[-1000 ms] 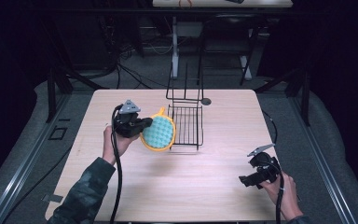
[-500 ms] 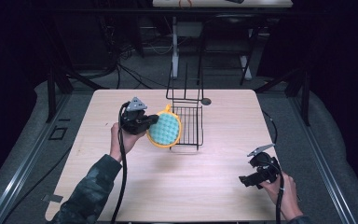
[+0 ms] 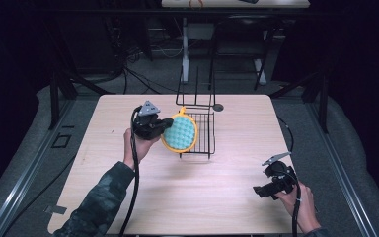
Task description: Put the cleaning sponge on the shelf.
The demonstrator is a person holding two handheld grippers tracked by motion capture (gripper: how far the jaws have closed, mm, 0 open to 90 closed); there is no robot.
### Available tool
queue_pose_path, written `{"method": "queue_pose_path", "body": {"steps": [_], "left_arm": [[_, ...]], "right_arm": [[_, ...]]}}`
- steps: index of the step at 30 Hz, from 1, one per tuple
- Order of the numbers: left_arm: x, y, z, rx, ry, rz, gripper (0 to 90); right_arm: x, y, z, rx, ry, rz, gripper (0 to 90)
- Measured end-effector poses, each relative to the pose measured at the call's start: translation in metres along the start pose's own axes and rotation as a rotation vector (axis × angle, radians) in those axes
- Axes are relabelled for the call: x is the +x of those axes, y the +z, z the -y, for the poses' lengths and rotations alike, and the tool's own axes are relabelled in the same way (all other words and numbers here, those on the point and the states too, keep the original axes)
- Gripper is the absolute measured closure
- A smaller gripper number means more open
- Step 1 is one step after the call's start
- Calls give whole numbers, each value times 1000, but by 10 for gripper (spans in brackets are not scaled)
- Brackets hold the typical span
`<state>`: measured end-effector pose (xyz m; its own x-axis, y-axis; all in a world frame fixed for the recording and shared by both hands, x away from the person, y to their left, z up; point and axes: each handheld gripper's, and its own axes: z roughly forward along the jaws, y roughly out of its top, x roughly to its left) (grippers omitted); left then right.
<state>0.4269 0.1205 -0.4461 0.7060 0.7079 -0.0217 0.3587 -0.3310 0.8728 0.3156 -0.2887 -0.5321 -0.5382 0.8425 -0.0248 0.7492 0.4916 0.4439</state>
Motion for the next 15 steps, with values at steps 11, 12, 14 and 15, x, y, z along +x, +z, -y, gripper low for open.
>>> {"method": "queue_pose_path", "body": {"steps": [11, 12, 14, 15], "left_arm": [[-4, 13, -1, -9, -7, -8, 881], [-4, 14, -1, -15, -11, -11, 881], [-4, 17, 0, -16, -15, -12, 881], [-5, 18, 0, -17, -16, -12, 881]], "right_arm": [[0, 1, 0, -1, -3, 0, 43], [0, 1, 0, -1, -2, 0, 43], [0, 1, 0, -2, -2, 0, 42], [0, 1, 0, 1, -1, -3, 42]]}}
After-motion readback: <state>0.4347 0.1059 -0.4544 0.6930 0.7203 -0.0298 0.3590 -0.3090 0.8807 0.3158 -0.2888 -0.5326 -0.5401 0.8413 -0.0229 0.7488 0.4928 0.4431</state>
